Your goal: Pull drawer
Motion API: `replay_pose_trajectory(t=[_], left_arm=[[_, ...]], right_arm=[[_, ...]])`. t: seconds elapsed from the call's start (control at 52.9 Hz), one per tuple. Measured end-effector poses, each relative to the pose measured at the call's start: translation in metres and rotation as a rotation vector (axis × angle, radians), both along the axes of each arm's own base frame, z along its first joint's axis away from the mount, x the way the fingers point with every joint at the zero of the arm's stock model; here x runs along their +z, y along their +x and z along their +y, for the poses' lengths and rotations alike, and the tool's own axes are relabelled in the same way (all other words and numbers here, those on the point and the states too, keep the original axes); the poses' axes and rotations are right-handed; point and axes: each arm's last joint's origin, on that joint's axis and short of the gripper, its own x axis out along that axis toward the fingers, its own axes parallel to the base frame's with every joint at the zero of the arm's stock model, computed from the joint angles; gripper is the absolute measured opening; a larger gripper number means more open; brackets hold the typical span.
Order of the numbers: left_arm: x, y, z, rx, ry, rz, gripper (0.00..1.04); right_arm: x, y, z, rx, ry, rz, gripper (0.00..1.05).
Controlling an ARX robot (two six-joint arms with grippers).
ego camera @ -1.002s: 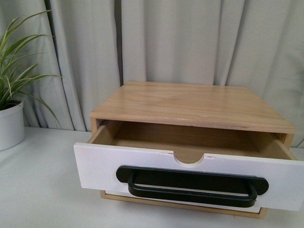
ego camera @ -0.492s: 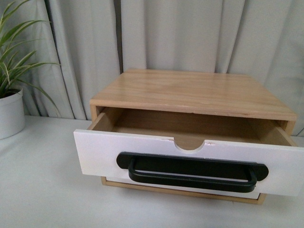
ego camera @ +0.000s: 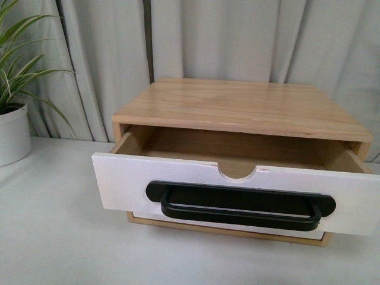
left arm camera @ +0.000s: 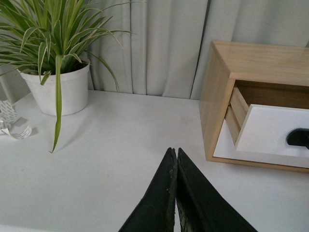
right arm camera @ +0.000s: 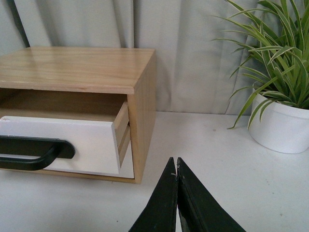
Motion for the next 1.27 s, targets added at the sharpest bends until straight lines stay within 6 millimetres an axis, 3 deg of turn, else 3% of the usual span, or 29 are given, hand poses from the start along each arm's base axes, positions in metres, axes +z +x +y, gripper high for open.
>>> replay_pose_trajectory(t=[0.265,0.322,0.794,1.267], left_arm=[[0.0,0.0,0.0002,0.003,-0.002,0.0,0.07],[0.0,0.0,0.0002,0.003,-0.001,0.0,0.19],[0.0,0.0,0.0002,0.003,0.0,0.0,1.01],[0.0,0.0,0.0002,0.003,-0.001,0.0,0.99]], right_arm=[[0.0003,-0.0001,0.0,0.0,-0.001,-0.003,0.02],[0.0003,-0.0001,0.0,0.0,0.0,-0.003,0.15],[0.0003,-0.0001,0.0,0.0,0.0,-0.003,0.97],[0.0003,-0.0001,0.0,0.0,0.002,-0.003,0.96]])
